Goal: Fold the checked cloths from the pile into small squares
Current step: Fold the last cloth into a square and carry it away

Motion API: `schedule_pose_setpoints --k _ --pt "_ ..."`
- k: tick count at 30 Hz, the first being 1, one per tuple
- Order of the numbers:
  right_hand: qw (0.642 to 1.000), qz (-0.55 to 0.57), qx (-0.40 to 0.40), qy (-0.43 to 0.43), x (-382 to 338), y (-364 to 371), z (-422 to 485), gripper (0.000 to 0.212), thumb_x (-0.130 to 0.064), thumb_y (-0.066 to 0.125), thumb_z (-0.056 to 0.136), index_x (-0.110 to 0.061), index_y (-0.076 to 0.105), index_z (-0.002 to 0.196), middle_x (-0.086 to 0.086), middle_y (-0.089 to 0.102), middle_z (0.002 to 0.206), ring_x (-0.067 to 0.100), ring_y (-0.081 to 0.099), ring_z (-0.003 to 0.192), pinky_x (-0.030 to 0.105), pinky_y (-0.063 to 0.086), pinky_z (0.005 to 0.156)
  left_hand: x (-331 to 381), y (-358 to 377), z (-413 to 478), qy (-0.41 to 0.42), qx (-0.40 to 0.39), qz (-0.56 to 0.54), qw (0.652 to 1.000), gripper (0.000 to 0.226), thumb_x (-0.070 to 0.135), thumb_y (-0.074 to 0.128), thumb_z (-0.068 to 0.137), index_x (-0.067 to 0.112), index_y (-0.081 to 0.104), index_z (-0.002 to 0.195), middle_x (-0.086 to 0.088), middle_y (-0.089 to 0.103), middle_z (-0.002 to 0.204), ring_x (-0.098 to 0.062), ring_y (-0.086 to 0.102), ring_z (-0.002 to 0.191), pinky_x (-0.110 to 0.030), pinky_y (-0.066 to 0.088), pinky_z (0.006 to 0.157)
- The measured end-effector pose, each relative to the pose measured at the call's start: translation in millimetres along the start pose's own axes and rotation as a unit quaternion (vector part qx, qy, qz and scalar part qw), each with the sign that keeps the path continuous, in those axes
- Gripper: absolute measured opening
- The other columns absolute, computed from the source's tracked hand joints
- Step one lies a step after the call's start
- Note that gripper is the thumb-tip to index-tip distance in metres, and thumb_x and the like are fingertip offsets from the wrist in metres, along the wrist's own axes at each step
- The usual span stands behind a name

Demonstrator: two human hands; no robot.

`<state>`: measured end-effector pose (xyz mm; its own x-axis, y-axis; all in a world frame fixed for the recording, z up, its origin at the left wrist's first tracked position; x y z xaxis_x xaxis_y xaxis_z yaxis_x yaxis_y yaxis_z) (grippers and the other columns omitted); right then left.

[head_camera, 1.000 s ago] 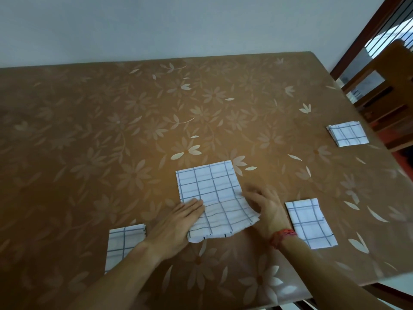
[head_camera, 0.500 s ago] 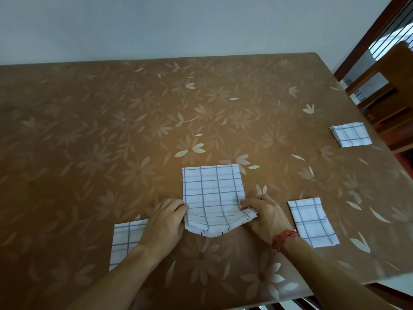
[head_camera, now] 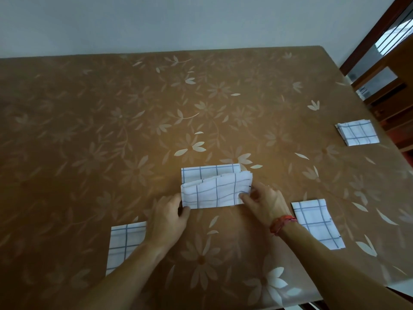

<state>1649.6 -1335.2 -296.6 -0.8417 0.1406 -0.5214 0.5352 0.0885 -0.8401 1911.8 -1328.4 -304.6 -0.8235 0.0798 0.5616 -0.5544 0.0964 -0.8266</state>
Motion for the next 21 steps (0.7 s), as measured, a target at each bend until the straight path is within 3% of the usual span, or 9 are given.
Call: schedule_pose_setpoints --k 4,9,12,15,18,21 --pt "0.999 0.022 -0.012 0.043 -4 2 11 0.014 -0.039 0.062 0.085 -0.027 0.054 0.083 -0.012 0.063 0.072 0.014 0.06 0.07 0.03 0.049 0.063 -4 5 9 -0.038 -0.002 -0.024 0.999 0.012 0.029 0.063 0.089 0.026 0.052 0.091 0.011 0.061 0.079 -0.011 0.058 0.074 -0.037 0.054 0.067" --pt "0.998 0.016 -0.007 0.066 -6 6 22 0.014 -0.041 0.059 0.086 -0.031 0.053 0.079 -0.014 0.061 0.069 0.013 0.06 0.07 0.034 0.053 0.064 -4 6 16 -0.039 -0.003 0.0 0.999 0.037 0.03 0.059 0.093 0.018 0.05 0.127 0.001 0.068 0.092 -0.017 0.063 0.081 -0.036 0.056 0.072" --pt "0.997 0.005 -0.008 0.081 -7 8 26 0.014 -0.039 0.06 0.085 -0.031 0.052 0.078 -0.014 0.06 0.068 0.013 0.059 0.069 0.033 0.053 0.063 -3 5 20 -0.013 -0.008 0.06 0.998 0.046 0.032 0.054 0.094 0.017 0.044 0.137 -0.001 0.067 0.096 -0.02 0.062 0.085 -0.035 0.051 0.078" --pt "0.997 -0.014 -0.003 0.08 -11 8 27 0.012 -0.038 0.06 0.084 -0.03 0.051 0.089 -0.013 0.06 0.074 0.017 0.058 0.07 0.03 0.048 0.06 -4 6 21 0.008 -0.006 0.108 0.994 0.049 0.031 0.054 0.094 0.014 0.043 0.138 -0.002 0.064 0.109 -0.021 0.059 0.096 -0.037 0.047 0.085" --pt "0.996 -0.04 0.021 0.08 -16 7 25 0.033 -0.039 0.058 0.085 -0.028 0.045 0.114 -0.006 0.05 0.097 0.019 0.052 0.072 0.029 0.042 0.06 -8 4 21 0.05 0.02 0.143 0.988 0.05 0.029 0.054 0.093 0.009 0.044 0.138 -0.006 0.058 0.114 -0.023 0.054 0.101 -0.038 0.049 0.085" --pt "0.993 -0.084 0.085 -0.006 -32 8 25 0.045 -0.04 0.058 0.085 -0.022 0.045 0.124 0.001 0.044 0.107 0.019 0.051 0.078 0.029 0.046 0.062 -11 0 27 0.115 0.014 0.166 0.979 0.05 0.028 0.041 0.094 0.008 0.041 0.141 -0.008 0.049 0.138 -0.025 0.048 0.123 -0.039 0.046 0.097"
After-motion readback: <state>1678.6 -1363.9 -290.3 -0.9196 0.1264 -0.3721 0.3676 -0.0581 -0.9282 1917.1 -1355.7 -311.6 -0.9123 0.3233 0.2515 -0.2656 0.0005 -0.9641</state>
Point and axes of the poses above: each hand's wrist, its own z-axis towards the middle knuckle, its own y-axis out of the palm, x = y × z, the point moved 2 cm from there along z, towards the middle knuckle
